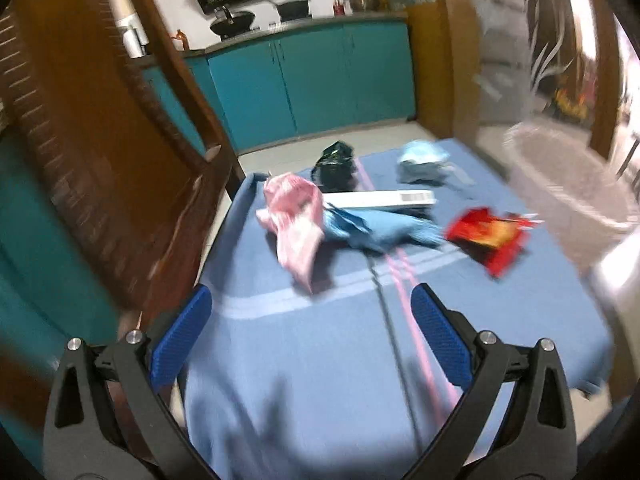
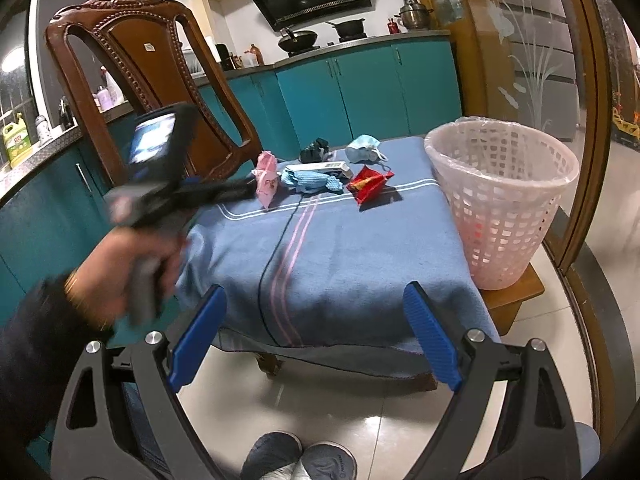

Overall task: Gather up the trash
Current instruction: 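Grasp the pink paper wrapper with the left gripper while the right gripper grasps the red snack wrapper, then carry the red wrapper to the wastebasket and open the right gripper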

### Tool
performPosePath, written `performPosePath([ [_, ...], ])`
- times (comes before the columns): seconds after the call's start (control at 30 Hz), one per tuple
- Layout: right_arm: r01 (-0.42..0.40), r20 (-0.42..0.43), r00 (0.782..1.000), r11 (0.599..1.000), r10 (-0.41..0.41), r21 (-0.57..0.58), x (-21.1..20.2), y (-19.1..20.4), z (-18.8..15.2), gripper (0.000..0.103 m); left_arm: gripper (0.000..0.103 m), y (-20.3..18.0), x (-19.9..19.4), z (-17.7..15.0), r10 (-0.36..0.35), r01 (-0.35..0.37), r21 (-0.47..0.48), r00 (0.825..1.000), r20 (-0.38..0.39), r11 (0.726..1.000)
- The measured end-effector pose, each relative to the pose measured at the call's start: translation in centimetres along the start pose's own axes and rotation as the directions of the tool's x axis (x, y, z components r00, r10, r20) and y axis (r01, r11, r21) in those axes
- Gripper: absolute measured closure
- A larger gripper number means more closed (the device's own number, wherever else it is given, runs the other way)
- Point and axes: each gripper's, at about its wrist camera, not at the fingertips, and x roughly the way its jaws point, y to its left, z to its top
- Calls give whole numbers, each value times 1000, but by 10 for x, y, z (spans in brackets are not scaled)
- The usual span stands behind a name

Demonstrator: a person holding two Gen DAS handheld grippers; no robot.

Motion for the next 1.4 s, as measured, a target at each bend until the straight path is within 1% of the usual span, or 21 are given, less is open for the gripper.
performPosePath([
  [0.1, 7, -7, 1000, 1000, -7, 3, 3, -4, 3, 15, 7, 0, 46, 22, 50, -48, 35, 998, -46, 998],
  [0.13, 8, -12, 1000, 1000, -8, 5, 7, -6, 6, 15, 12, 0, 55, 26, 55, -53, 40, 997, -55, 998],
  [0.2, 3, -30, 1000, 1000, -3, 17, 21, -10, 17, 15, 44, 3, 79, 34, 33, -29, 41, 994, -102, 999],
  [0.23, 1, -37, 999, 1000, 0, 23, 29, -13, 22, 15, 80, 5, 89, 36, 4, 0, 28, 989, -150, 1000],
  [0.27, -6, -43, 999, 999, 7, 37, 40, -16, 31, 15, 82, 8, 92, 35, -8, 10, 14, 985, -170, 1000],
  [0.37, -38, -62, 997, 993, 45, 114, 75, -29, 56, 15, 85, 15, 71, 27, -44, 41, -31, 990, -136, 999],
  [0.47, -51, -77, 995, 980, 67, 194, 114, -43, 78, 16, 85, 25, 15, 7, -78, 75, -75, 996, -38, 994],
  [0.57, -16, -100, 994, 968, 42, 250, 160, -56, 94, 25, 85, 38, -50, -20, -146, 152, -136, 988, 53, 979],
  [0.63, 25, -131, 991, 952, 16, 305, 193, -67, 101, 36, 85, 43, -90, -40, -176, 192, -158, 978, 107, 969],
  [0.67, 37, -140, 990, 943, 11, 332, 205, -71, 103, 39, 85, 45, -112, -50, -188, 208, -165, 973, 131, 964],
  [0.7, 52, -145, 989, 936, -1, 349, 213, -75, 103, 44, 85, 47, -132, -62, -204, 229, -183, 968, 146, 956],
  [0.77, 87, -165, 986, 925, -27, 371, 237, -81, 106, 53, 85, 52, -155, -79, -242, 271, -229, 959, 150, 935],
  [0.8, 90, -174, 984, 918, -23, 386, 246, -83, 105, 64, 85, 55, -163, -86, -244, 275, -247, 958, 149, 929],
  [0.83, 85, -178, 984, 918, -17, 386, 250, -83, 106, 79, 85, 58, -166, -92, -246, 278, -261, 958, 149, 924],
  [0.87, 76, -173, 985, 925, -12, 372, 251, -81, 106, 84, 85, 60, -171, -99, -260, 293, -275, 954, 150, 916],
  [0.9, 68, -164, 986, 933, -10, 352, 248, -79, 106, 97, 85, 61, -174, -104, -266, 299, -276, 952, 151, 913],
  [1.0, 30, -99, 995, 969, -5, 245, 209, -59, 101, 97, 85, 59, -176, -115, -240, 268, -266, 962, 134, 926],
  [1.07, 14, -61, 998, 980, -1, 201, 178, -48, 93, 97, 85, 62, -168, -117, -248, 272, -292, 962, 117, 917],
  [1.1, 9, -41, 999, 985, -2, 171, 155, -43, 86, 97, 85, 62, -166, -117, -248, 272, -301, 962, 115, 914],
  [1.3, 13, 13, 1000, 999, -14, 48, 61, -24, 47, 97, 85, 48, -163, -106, -260, 286, -273, 957, 126, 919],
  [1.4, 29, 31, 999, 1000, -30, 9, 31, -14, 32, 97, 84, 39, -167, -103, -271, 298, -261, 953, 134, 918],
])
